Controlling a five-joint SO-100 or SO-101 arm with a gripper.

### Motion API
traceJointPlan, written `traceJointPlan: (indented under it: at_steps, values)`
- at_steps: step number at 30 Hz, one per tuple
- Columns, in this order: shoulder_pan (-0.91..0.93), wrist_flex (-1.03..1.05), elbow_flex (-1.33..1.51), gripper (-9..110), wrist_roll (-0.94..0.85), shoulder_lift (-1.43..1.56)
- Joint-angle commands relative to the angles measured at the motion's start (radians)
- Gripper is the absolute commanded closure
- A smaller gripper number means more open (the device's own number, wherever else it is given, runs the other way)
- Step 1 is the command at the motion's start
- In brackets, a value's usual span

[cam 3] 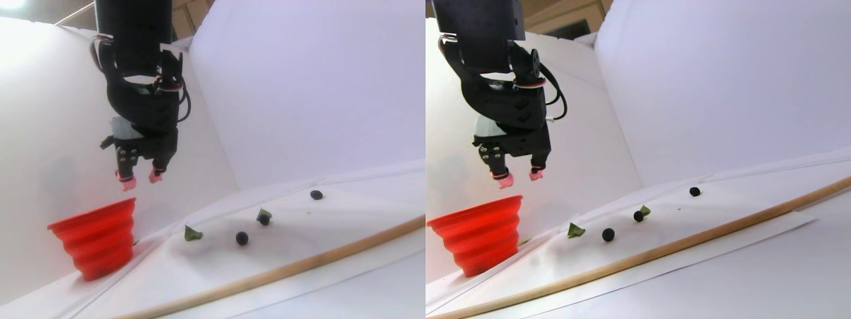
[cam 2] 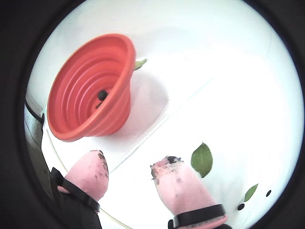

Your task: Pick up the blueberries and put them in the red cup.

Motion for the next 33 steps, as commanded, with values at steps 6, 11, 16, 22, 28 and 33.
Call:
traceJointPlan:
  at_steps: [6, 11, 16, 22, 28, 33]
  values:
    - [0.038, -0.002, 0.035, 84, -0.037, 0.155]
    - [0.071, -0.002, 0.067, 84, -0.061, 0.167]
    - [0.1, 0.008, 0.084, 84, -0.08, 0.17]
    - [0.127, 0.029, 0.104, 84, -0.086, 0.175]
    - [0.153, 0.052, 0.127, 84, -0.097, 0.195]
    - [0.176, 0.057, 0.149, 84, -0.118, 0.202]
